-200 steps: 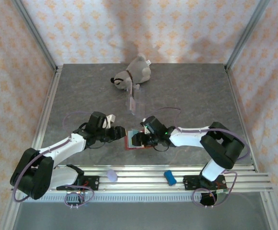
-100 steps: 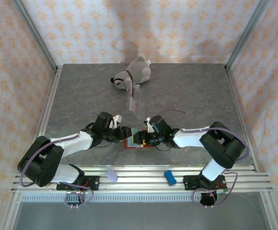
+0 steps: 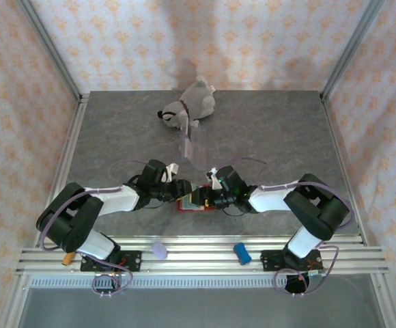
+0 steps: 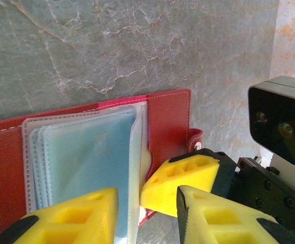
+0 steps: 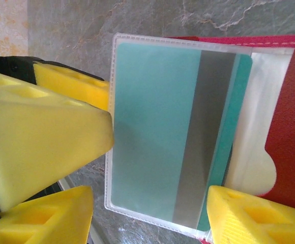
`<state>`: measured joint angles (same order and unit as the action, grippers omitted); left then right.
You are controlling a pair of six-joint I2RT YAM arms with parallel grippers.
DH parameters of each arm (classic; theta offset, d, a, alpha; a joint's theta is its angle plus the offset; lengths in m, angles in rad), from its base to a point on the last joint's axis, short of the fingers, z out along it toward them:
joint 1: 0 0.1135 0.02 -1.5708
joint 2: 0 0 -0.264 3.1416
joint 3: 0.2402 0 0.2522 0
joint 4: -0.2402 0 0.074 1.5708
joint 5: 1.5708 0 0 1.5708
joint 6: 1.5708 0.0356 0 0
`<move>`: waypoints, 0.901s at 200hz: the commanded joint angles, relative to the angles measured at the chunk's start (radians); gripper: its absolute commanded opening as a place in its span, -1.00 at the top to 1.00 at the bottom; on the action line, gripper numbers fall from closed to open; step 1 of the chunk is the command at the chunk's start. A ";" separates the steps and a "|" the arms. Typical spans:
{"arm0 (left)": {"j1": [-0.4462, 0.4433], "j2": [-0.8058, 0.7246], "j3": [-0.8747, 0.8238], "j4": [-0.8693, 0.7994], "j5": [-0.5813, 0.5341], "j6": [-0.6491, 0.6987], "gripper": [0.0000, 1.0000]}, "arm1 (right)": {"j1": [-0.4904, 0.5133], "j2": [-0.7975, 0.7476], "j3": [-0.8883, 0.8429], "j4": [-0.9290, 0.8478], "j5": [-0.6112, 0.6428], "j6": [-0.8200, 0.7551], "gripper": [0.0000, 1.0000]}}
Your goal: Put the credit cards into the card holder
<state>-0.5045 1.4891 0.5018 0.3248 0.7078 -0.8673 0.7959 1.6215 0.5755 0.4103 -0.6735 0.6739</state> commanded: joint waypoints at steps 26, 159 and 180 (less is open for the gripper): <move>-0.024 0.018 0.037 0.043 0.038 -0.009 0.29 | 0.019 0.010 -0.053 -0.003 0.038 0.007 -0.30; -0.138 0.124 0.163 0.044 -0.004 -0.045 0.25 | -0.185 -0.330 -0.075 -0.368 0.080 -0.046 -0.41; -0.132 0.102 0.165 0.007 -0.016 -0.025 0.25 | -0.178 -0.305 -0.043 -0.434 0.062 -0.125 -0.35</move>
<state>-0.6403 1.6093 0.6445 0.3340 0.7174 -0.8978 0.6121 1.3045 0.4992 0.0811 -0.6022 0.6415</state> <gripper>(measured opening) 0.372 0.699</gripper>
